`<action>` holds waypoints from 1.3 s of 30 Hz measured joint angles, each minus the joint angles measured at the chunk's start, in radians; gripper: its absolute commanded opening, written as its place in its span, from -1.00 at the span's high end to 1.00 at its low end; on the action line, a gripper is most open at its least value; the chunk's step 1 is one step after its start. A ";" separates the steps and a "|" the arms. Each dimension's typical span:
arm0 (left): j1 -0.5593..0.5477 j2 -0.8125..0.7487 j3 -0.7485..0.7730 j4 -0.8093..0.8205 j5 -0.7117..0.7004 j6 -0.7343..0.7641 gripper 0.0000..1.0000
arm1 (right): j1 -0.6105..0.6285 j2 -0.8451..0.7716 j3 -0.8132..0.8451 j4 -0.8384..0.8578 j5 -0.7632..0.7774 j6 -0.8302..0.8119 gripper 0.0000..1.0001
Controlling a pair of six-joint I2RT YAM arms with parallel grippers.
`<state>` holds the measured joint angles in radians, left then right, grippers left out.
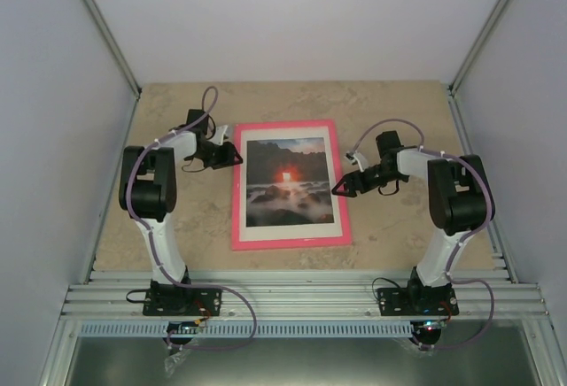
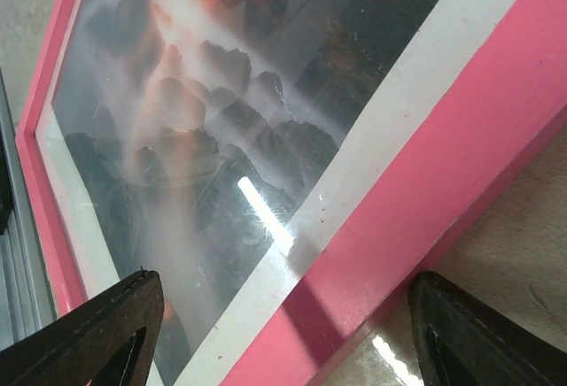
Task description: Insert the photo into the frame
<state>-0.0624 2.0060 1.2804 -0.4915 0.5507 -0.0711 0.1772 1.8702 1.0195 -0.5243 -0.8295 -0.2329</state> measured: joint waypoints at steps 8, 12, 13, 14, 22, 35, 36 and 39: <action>0.000 -0.005 -0.010 0.011 -0.004 0.012 0.26 | 0.011 -0.003 0.000 0.000 0.021 0.005 -0.49; 0.000 -0.011 -0.020 0.023 -0.013 0.015 0.26 | 0.023 -0.006 0.000 -0.007 0.024 0.013 -0.47; 0.000 -0.011 -0.020 0.024 -0.017 0.015 0.26 | 0.028 -0.006 0.000 -0.010 0.026 0.015 -0.47; 0.000 -0.012 -0.020 0.027 -0.021 0.015 0.26 | 0.032 -0.007 0.000 -0.012 0.026 0.017 -0.46; 0.002 -0.012 -0.021 0.038 -0.032 0.015 0.18 | 0.051 -0.010 0.000 -0.023 0.036 0.027 -0.47; 0.008 -0.092 0.017 -0.060 -0.098 0.077 -0.99 | 0.034 -0.101 -0.001 -0.084 0.143 0.015 -0.95; 0.013 -0.106 0.043 -0.076 -0.122 0.095 -0.99 | 0.018 -0.121 0.002 -0.091 0.155 0.008 -0.95; 0.024 -0.146 0.165 -0.122 -0.193 0.139 -0.99 | -0.039 -0.180 0.048 -0.108 0.185 -0.027 -0.95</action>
<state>-0.0383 1.8595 1.4452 -0.6136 0.3576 0.0681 0.1387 1.6901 1.0679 -0.6327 -0.6441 -0.2600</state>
